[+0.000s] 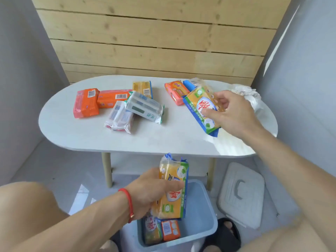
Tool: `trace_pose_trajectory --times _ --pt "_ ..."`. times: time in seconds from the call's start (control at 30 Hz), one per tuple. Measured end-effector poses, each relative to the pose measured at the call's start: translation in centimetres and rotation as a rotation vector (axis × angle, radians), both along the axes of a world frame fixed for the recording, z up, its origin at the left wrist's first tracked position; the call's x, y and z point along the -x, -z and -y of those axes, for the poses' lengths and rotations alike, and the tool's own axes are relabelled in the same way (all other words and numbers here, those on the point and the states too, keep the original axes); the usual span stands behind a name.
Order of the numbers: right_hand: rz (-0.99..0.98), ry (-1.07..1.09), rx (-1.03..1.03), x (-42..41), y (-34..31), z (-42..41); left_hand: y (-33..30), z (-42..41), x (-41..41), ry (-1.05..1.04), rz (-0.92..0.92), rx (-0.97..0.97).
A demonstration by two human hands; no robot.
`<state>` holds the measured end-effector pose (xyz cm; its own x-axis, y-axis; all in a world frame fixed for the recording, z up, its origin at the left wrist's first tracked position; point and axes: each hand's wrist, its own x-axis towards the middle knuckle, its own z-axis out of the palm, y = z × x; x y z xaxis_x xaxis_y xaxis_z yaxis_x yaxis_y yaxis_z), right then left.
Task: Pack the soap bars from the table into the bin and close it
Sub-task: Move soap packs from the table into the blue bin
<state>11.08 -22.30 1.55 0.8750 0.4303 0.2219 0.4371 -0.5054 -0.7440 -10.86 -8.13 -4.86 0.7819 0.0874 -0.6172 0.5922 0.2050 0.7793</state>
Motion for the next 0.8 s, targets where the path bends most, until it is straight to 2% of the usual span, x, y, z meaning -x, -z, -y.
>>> trace_pose_trajectory --times 0.03,0.1,0.17,0.23,0.33,0.5,0.6,0.7,0.8 --pt "-0.134 -0.094 -0.083 1.4 -0.3 1.4 1.2 -0.2 0.2 -0.006 -0.044 -0.017" --pt "-0.272 -0.239 -0.087 4.1 -0.1 3.9 4.4 -0.4 0.6 -0.059 -0.141 -0.055" --pt "-0.283 -0.331 0.044 6.2 0.6 5.7 7.9 -0.7 0.8 -0.123 -0.217 -0.127" --pt "-0.24 -0.374 0.264 8.3 2.4 6.7 11.4 -0.7 1.1 -0.151 -0.264 -0.231" --pt "-0.18 -0.33 0.586 10.8 7.0 6.6 16.0 -0.3 1.3 -0.149 -0.339 -0.417" --pt "-0.322 -0.222 0.943 12.2 17.5 3.3 19.3 1.0 2.7 -0.02 -0.447 -0.667" --pt "-0.385 -0.13 0.954 12.6 23.2 0.9 20.2 1.1 2.9 0.029 -0.449 -0.723" --pt "-0.458 -0.054 0.985 12.8 27.4 -0.7 20.7 1.1 2.8 -0.009 -0.436 -0.677" --pt "-0.622 0.005 0.952 12.8 30.8 -0.1 20.8 1.0 2.9 -0.026 -0.412 -0.649"
